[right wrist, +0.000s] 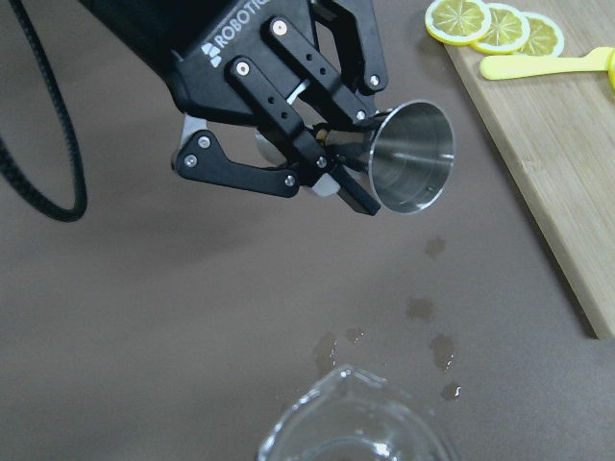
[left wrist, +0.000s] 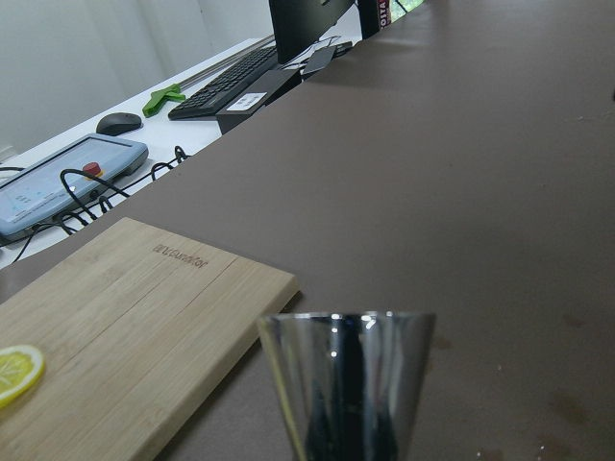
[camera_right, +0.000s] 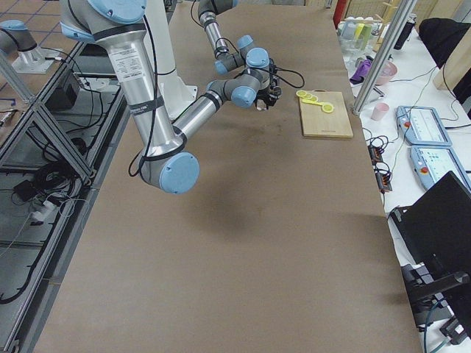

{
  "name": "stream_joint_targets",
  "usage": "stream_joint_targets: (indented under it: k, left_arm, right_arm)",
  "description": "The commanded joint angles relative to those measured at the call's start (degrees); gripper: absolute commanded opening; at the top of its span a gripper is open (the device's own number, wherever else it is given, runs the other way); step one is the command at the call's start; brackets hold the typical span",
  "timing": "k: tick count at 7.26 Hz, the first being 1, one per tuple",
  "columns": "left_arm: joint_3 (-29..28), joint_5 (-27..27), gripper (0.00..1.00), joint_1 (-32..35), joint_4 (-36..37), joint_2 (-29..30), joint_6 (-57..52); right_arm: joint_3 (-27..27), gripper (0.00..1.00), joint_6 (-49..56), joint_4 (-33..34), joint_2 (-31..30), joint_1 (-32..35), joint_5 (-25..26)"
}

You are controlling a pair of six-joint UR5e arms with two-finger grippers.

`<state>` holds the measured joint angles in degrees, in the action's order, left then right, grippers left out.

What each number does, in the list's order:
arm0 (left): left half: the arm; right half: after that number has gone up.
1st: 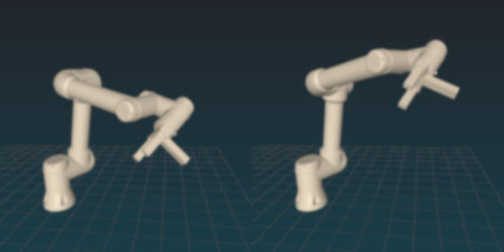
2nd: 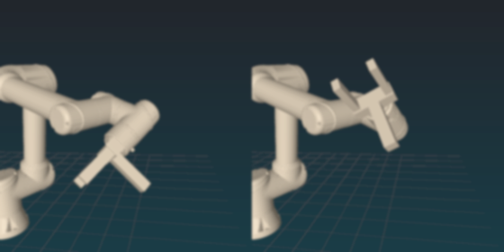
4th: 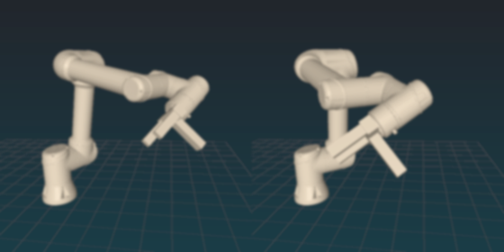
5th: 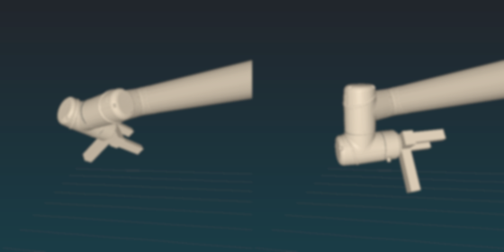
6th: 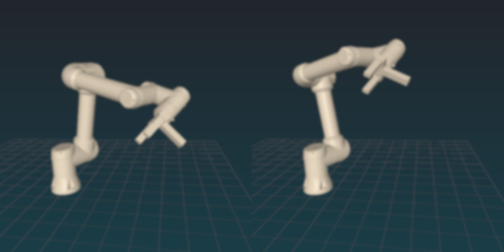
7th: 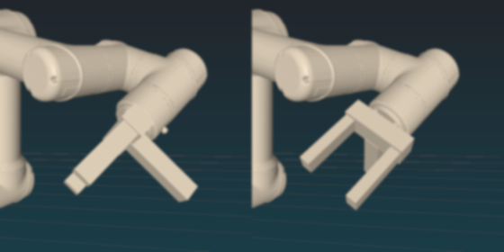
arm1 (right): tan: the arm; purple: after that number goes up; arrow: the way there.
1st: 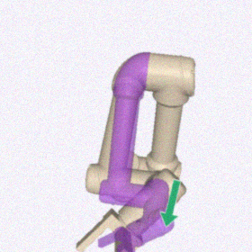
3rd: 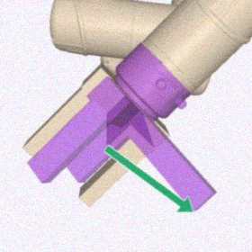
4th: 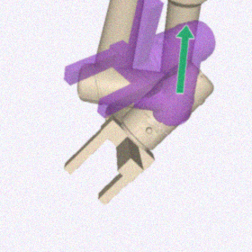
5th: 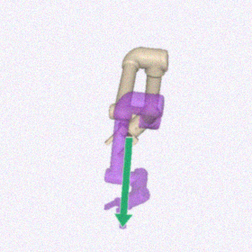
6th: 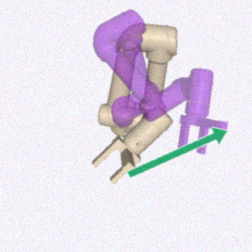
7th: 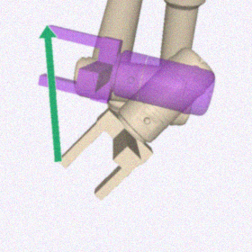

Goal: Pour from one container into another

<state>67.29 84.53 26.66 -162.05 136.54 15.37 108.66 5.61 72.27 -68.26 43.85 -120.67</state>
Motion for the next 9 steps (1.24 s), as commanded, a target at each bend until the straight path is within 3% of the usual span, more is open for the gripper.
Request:
stream_joint_targets:
  k: [1, 4, 7, 9]
  left_arm:
    - [-5.12, 1.25, 0.0, 0.05, -6.58, 2.49, 0.1]
    - [-6.38, 1.42, 0.0, -0.29, -10.21, 3.73, 0.54]
    - [-6.56, 12.11, 0.0, -0.3, -15.12, 3.12, -1.99]
    - [-6.91, 15.22, 0.0, -0.38, -16.89, 1.8, -7.97]
  right_arm:
    - [-0.03, 0.0, 2.45, 0.16, -0.03, 0.62, -0.79]
    - [-0.38, 0.0, 8.87, 1.83, 0.41, 0.97, -1.58]
    - [-1.25, 0.0, 9.06, 8.05, 3.65, 3.34, -1.32]
    - [-4.06, 0.0, 8.63, 9.82, 6.82, 3.7, -1.41]
